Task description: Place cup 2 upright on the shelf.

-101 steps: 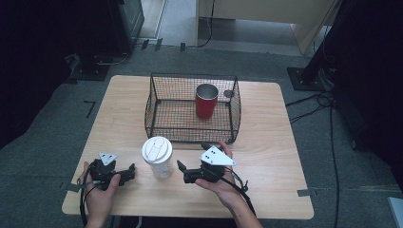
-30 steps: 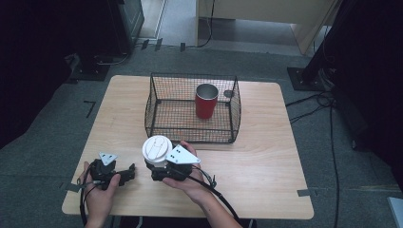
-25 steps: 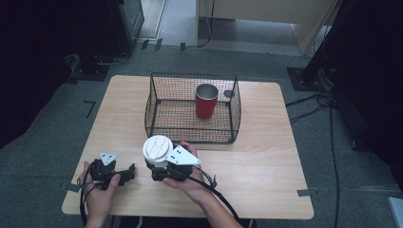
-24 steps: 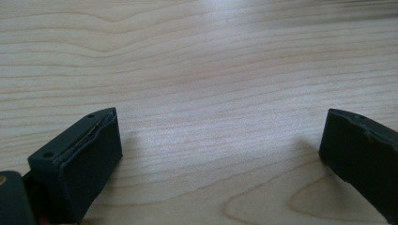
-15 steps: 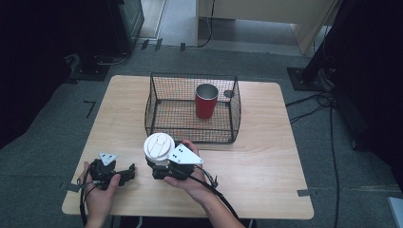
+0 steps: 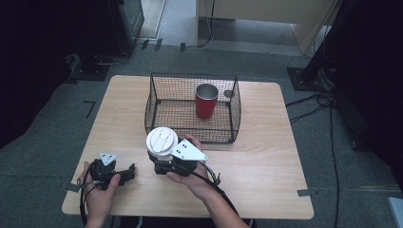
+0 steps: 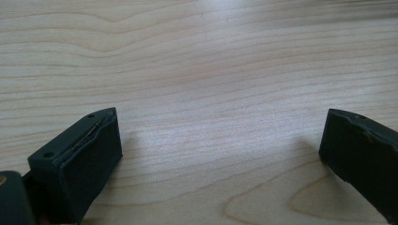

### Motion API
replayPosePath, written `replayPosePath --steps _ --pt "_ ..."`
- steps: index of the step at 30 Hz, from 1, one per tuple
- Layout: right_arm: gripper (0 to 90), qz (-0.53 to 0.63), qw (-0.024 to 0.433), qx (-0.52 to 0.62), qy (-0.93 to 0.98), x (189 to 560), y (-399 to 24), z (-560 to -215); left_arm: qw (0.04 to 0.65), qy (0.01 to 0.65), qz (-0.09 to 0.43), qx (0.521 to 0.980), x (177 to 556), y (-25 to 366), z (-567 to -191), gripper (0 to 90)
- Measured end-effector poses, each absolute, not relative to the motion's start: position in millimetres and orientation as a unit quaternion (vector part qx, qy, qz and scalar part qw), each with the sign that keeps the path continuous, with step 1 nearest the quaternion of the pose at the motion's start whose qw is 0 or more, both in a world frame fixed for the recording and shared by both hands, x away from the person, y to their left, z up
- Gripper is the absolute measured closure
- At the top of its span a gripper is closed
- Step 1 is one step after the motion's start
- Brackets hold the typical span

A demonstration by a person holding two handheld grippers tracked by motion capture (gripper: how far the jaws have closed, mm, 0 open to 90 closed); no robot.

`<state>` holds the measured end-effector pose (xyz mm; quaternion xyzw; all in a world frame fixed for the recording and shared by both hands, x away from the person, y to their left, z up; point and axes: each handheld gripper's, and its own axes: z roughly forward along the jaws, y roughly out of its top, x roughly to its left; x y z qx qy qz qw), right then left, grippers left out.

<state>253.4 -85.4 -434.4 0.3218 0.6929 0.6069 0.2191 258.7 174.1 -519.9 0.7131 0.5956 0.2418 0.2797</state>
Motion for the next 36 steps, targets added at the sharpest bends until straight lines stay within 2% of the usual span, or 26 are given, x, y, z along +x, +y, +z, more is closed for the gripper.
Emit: replayPosePath --steps 36 --pt "15.9 0.624 0.274 0.317 0.660 275 -99 -385 0.281 0.595 0.241 0.713 259 174 -520 0.2"
